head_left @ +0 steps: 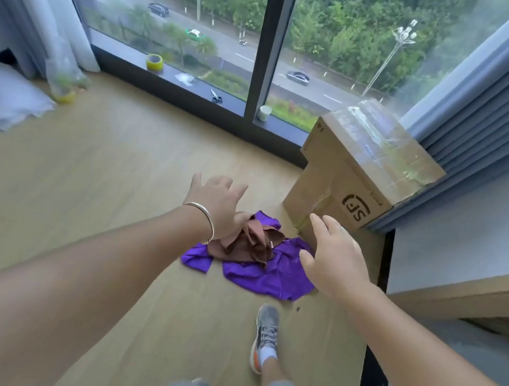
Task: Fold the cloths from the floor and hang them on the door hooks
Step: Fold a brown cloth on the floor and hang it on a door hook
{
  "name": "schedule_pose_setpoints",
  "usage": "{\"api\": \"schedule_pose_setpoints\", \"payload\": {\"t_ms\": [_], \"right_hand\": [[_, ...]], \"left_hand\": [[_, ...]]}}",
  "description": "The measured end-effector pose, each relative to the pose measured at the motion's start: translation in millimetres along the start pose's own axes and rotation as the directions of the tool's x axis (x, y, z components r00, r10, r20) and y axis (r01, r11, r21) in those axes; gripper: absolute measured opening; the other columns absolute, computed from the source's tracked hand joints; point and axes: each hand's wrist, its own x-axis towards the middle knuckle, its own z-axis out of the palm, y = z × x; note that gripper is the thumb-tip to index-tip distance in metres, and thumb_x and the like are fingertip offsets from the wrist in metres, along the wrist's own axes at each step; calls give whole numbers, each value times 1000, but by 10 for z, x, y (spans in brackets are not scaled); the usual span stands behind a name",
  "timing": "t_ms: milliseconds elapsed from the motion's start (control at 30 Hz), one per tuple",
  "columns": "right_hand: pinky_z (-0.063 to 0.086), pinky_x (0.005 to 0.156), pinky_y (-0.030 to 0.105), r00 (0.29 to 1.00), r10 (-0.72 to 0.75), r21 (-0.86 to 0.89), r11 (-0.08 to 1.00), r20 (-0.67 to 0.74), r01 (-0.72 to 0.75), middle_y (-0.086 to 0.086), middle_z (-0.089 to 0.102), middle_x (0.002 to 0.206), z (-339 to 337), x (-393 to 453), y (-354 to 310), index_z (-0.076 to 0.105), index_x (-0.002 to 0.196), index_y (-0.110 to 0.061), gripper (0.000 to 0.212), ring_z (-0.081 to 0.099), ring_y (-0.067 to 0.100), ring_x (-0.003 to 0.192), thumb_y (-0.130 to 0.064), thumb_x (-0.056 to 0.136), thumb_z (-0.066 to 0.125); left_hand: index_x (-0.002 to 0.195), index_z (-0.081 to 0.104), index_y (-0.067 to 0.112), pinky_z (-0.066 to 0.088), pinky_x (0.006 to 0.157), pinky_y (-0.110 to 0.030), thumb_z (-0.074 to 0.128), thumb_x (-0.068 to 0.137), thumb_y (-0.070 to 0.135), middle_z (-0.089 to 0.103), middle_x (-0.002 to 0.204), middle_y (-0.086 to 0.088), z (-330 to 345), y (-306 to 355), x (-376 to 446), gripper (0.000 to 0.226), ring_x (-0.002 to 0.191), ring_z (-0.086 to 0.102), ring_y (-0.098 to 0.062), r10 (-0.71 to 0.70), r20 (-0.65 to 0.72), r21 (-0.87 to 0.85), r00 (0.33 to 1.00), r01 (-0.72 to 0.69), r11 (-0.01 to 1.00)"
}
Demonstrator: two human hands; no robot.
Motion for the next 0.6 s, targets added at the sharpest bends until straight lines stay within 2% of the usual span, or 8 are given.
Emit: {"api": "schedule_pose_setpoints", "payload": {"t_ms": [100, 233, 400, 600], "right_hand": [[23, 115, 38, 993, -98, 2, 995, 70, 98, 4, 25, 156, 319, 472, 112, 23, 151, -22, 70, 26, 22, 141, -38, 89, 53], [27, 113, 39, 959, -175, 5, 984, 221, 179, 7, 27, 155, 744, 1113, 367, 25, 151, -19, 71, 30, 23, 140, -38, 89, 55], [35, 106, 39, 906, -231, -45, 964, 356, 263, 6, 41, 146, 1497, 1906, 824, 33, 147, -12, 69, 39, 24, 133, -34, 86, 58], [40, 99, 40, 851, -199, -57, 964, 485, 258, 10, 47, 137, 2820, 2718, 1117, 39, 140, -5, 64, 43, 28, 127, -33, 85, 58]], "left_hand": [[145, 29, 28, 17, 110, -55, 35, 91, 62, 41, 144, -4, 313, 16, 240, 64, 133, 37, -24, -94, 45, 9, 995, 93, 996], [143, 33, 26, 19, 112, -53, 41, 91, 57, 45, 141, -3, 799, 145, 601, 62, 131, 39, -25, -207, 175, -43, 963, 218, 975], [142, 34, 23, 18, 113, -54, 44, 93, 51, 44, 138, -5, 1756, 232, 1162, 58, 133, 35, -25, -227, 329, -142, 917, 285, 948], [144, 32, 21, 20, 113, -51, 45, 93, 49, 44, 136, -5, 3203, 66, 1749, 60, 130, 39, -25, -226, 456, -123, 861, 313, 942]]}}
